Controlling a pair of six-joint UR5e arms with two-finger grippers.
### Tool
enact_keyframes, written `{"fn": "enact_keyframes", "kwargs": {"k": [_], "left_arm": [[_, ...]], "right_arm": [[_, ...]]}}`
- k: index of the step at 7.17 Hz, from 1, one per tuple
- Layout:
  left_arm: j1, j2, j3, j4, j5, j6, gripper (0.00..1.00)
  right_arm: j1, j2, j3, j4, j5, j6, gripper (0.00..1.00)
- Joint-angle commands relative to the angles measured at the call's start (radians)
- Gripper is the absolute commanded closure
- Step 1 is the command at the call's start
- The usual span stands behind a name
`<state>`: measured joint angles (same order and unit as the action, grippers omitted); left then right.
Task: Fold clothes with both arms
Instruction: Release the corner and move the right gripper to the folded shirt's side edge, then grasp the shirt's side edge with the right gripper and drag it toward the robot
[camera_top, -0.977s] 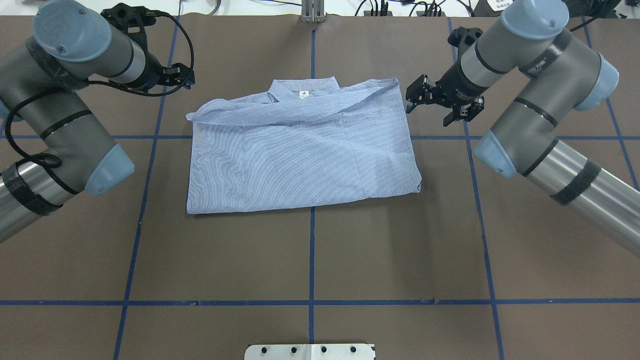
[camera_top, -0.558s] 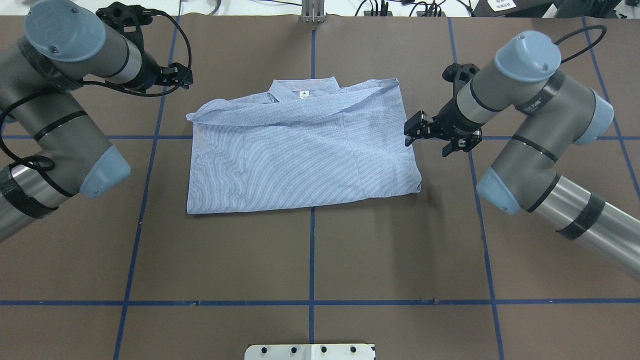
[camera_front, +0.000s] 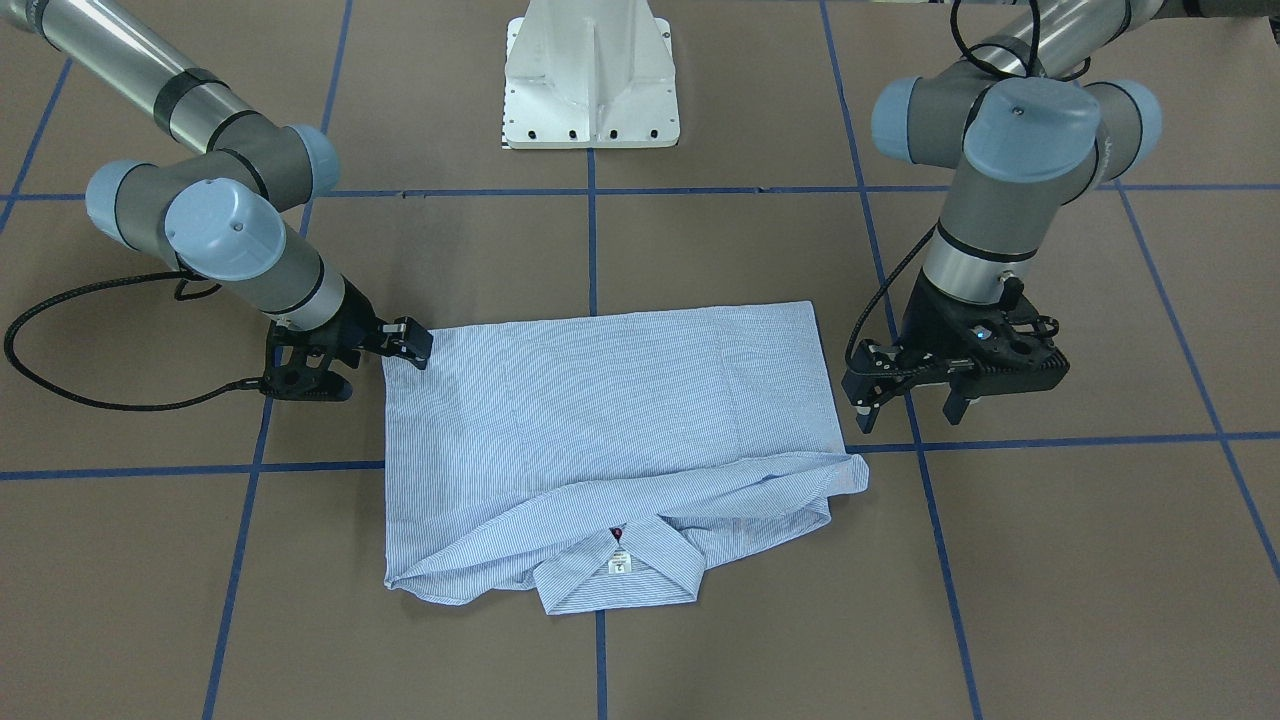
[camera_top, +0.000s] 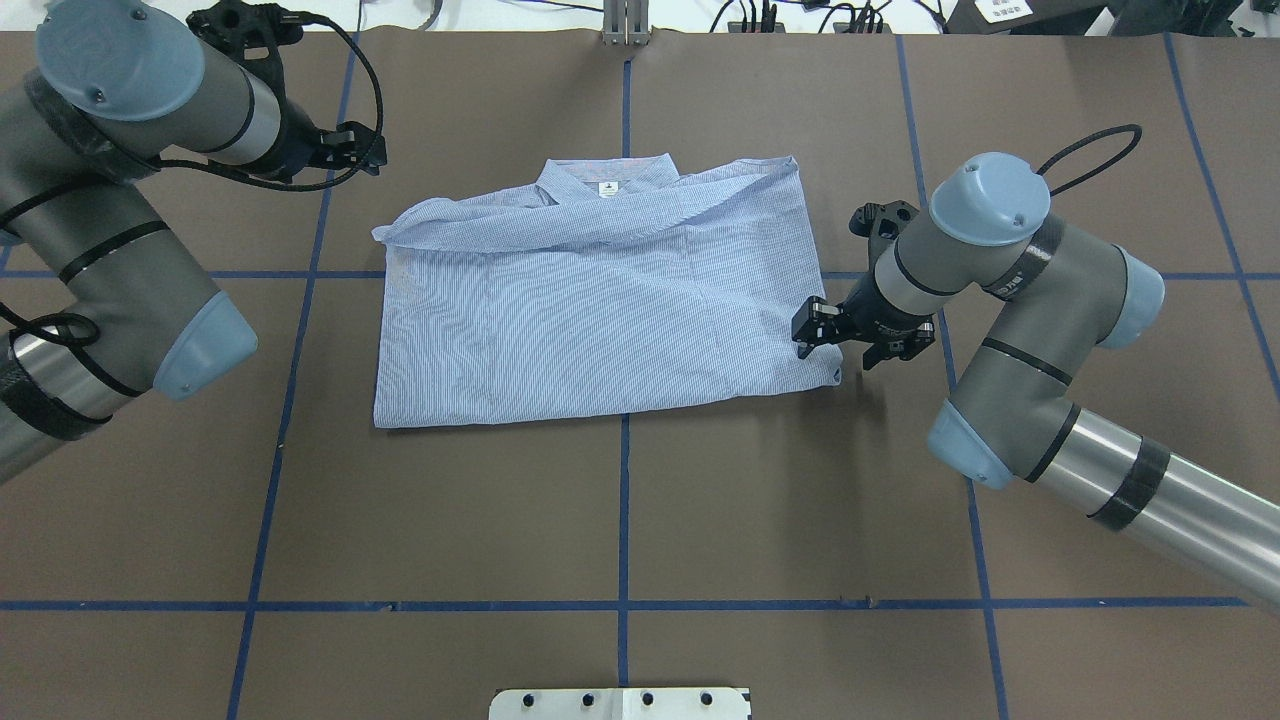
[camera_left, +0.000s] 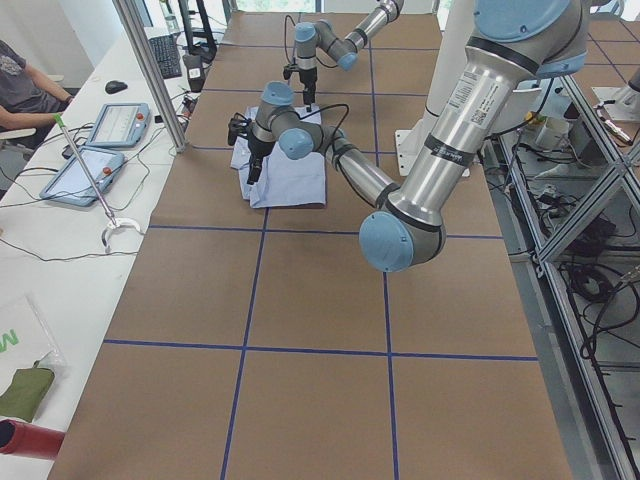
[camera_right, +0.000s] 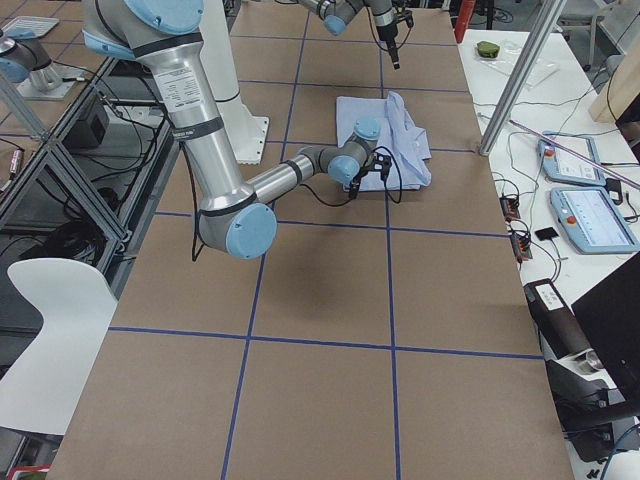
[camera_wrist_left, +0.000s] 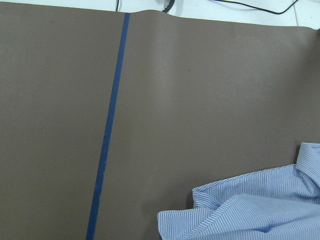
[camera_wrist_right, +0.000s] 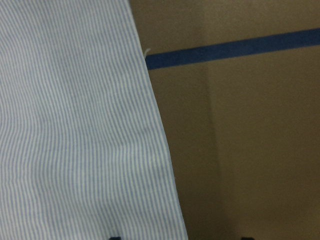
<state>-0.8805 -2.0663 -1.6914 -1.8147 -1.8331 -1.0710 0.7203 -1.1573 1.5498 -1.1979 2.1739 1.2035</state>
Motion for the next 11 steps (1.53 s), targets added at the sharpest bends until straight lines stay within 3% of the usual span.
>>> {"fn": "enact_keyframes", "kwargs": {"k": [1,3,4,7,9,11], "left_arm": [[0.000,0.000,-0.001,0.000,0.002,-0.001,0.00],[-0.003,0.000,-0.001,0.000,0.002,-0.001,0.00],[-0.003,0.000,-0.001,0.000,0.002,0.000,0.00],[-0.003,0.000,-0.001,0.000,0.003,0.000,0.00],[-0.003,0.000,-0.001,0.000,0.003,-0.001,0.00],[-0.003,0.000,-0.001,0.000,0.003,-0.001,0.00]], "right_arm": [[0.001,0.014,0.000,0.001,-0.002,0.002,0.58],[0.001,0.016,0.000,0.001,0.000,0.002,0.79],[0.005,0.016,0.000,0.001,0.004,0.001,0.80],[0.013,0.016,0.003,0.001,0.007,-0.001,0.78],[0.014,0.016,0.003,0.001,0.001,-0.001,0.65],[0.014,0.016,-0.003,0.001,0.000,0.002,0.66]]}}
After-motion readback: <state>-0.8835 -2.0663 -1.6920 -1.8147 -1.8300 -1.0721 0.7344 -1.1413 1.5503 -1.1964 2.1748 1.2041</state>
